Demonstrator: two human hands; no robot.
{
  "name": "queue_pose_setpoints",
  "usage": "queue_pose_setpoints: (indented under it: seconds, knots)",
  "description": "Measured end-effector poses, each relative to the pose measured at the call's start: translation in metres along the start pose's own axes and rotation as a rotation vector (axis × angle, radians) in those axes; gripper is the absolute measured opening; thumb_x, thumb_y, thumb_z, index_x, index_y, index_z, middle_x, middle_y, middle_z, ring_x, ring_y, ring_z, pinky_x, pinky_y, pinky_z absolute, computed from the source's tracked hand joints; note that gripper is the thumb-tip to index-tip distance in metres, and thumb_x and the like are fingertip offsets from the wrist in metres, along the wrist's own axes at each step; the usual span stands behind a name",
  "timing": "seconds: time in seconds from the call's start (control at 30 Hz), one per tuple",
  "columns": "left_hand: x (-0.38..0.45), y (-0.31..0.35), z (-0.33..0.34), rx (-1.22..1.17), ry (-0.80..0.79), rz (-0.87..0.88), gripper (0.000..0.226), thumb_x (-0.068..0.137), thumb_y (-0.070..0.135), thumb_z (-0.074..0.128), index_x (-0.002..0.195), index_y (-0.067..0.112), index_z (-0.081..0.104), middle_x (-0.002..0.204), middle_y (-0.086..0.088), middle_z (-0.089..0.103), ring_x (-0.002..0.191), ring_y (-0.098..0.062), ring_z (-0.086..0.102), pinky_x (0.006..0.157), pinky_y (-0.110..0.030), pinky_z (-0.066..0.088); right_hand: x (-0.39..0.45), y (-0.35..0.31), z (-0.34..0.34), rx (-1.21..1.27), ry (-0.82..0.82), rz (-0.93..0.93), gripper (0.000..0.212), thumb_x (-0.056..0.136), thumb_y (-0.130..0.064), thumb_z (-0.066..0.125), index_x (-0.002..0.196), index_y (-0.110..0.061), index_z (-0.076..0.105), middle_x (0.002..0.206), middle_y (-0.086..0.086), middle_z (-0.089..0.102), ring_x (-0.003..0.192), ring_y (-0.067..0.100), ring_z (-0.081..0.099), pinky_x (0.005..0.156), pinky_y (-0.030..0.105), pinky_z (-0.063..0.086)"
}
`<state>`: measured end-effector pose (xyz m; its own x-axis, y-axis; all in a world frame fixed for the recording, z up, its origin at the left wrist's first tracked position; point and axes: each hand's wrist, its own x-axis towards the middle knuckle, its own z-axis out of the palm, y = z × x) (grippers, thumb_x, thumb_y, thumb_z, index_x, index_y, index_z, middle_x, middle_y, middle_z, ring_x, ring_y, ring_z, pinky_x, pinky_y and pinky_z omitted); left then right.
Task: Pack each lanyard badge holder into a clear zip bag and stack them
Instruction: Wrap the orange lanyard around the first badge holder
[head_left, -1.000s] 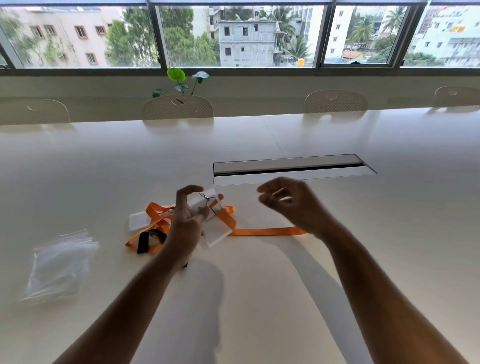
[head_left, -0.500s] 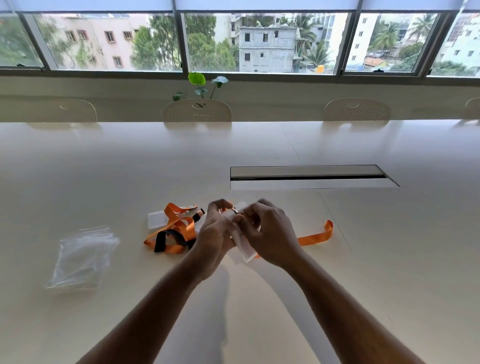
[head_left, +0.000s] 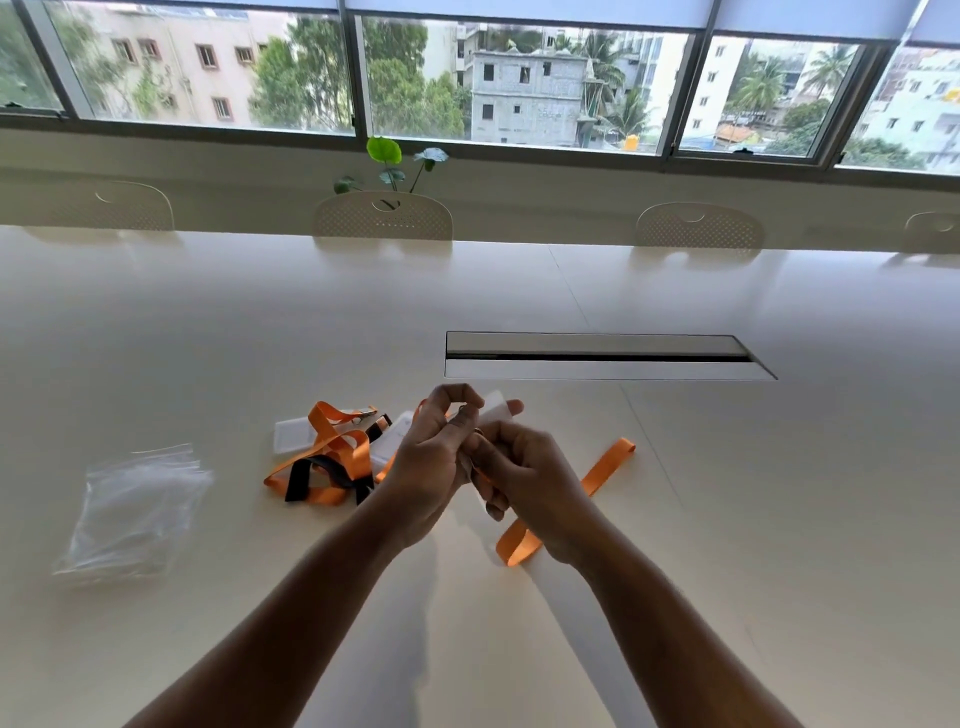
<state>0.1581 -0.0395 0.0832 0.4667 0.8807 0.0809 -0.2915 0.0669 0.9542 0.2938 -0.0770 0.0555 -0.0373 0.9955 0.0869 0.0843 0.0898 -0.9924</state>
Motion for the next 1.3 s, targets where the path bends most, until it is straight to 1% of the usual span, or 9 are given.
queue_pose_setpoints:
  seconds: [0.1,0.2,0.33,0.53,0.7,0.8,0.97,1.13,1.3]
  knots:
    - [0.002,0.002,-0.001,-0.006,-0.026,-0.003,0.014,0.109,0.012,0.032,0.114,0.014,0.045,0.121,-0.010,0.074,0.094,-0.040,0.070,0.054,-0.035,0.058,-0.004,-0.003,-0.003,0.065,-0.050,0.001,0.025,0.104,-0.024,0.058,0.107,-0.001,0.067,0.069,0.004,0.064,0.057,0.015,0.059,0.056,0.030,0.055]
    - [0.007,0.005,-0.006,-0.022,-0.049,-0.009,0.015,0.109,0.014,0.033,0.116,0.014,0.046,0.125,-0.014,0.071,0.105,-0.037,0.071,0.070,-0.036,0.061,-0.007,-0.009,-0.007,0.184,-0.122,0.009,0.020,0.104,-0.017,0.056,0.111,-0.001,0.066,0.081,0.013,0.070,0.064,0.020,0.068,0.066,0.034,0.063]
    - [0.010,0.009,-0.010,-0.001,-0.120,-0.016,0.017,0.104,0.015,0.046,0.121,0.012,0.044,0.125,-0.014,0.069,0.095,-0.031,0.072,0.065,-0.032,0.059,-0.006,-0.014,-0.007,0.144,-0.092,0.033,0.020,0.103,-0.020,0.056,0.102,-0.004,0.068,0.076,0.011,0.070,0.058,0.016,0.064,0.054,0.026,0.057]
    - [0.020,0.015,-0.019,-0.033,0.031,0.006,0.017,0.104,0.001,0.044,0.109,0.017,0.047,0.126,-0.014,0.070,0.111,-0.037,0.070,0.088,-0.051,0.059,-0.001,-0.004,-0.002,0.058,-0.002,0.084,0.032,0.102,-0.035,0.060,0.097,-0.006,0.073,0.057,-0.002,0.057,0.046,0.008,0.044,0.045,0.019,0.037]
    - [0.027,0.019,-0.031,-0.028,0.215,0.037,0.023,0.102,0.002,0.049,0.103,0.025,0.049,0.110,-0.004,0.077,0.104,-0.033,0.073,0.076,-0.040,0.062,-0.001,0.001,0.002,-0.076,0.078,0.022,0.025,0.101,-0.033,0.061,0.087,-0.018,0.076,0.046,-0.011,0.049,0.042,0.006,0.035,0.044,0.016,0.031]
    - [0.027,0.017,-0.034,-0.043,0.257,0.045,0.025,0.101,0.002,0.051,0.100,0.027,0.051,0.113,-0.007,0.076,0.104,-0.032,0.073,0.075,-0.040,0.062,-0.001,-0.001,0.001,-0.120,0.101,0.044,0.027,0.101,-0.033,0.063,0.083,-0.018,0.077,0.045,-0.010,0.051,0.041,0.008,0.036,0.043,0.016,0.032]
    - [0.026,0.014,-0.036,-0.049,0.305,0.055,0.024,0.100,0.003,0.053,0.099,0.027,0.052,0.119,-0.012,0.073,0.117,-0.042,0.063,0.094,-0.054,0.057,-0.009,-0.003,-0.002,-0.209,0.121,0.102,0.030,0.101,-0.034,0.064,0.079,-0.018,0.078,0.043,-0.007,0.050,0.037,0.007,0.036,0.041,0.018,0.031]
    - [0.026,0.012,-0.037,-0.210,0.254,0.026,0.022,0.102,0.000,0.049,0.098,0.021,0.050,0.119,-0.013,0.074,0.112,-0.040,0.069,0.090,-0.047,0.060,-0.010,-0.003,-0.007,-0.202,0.093,0.084,0.021,0.102,-0.031,0.063,0.089,-0.022,0.077,0.044,-0.013,0.043,0.045,0.011,0.031,0.047,0.026,0.028]
    - [0.028,0.003,-0.042,-0.252,0.291,-0.070,0.016,0.101,0.006,0.051,0.104,0.022,0.053,0.118,-0.014,0.074,0.113,-0.039,0.068,0.085,-0.046,0.061,-0.013,0.001,-0.005,-0.219,0.058,-0.016,0.016,0.103,-0.031,0.060,0.097,-0.024,0.074,0.045,-0.013,0.048,0.041,0.005,0.041,0.047,0.018,0.036]
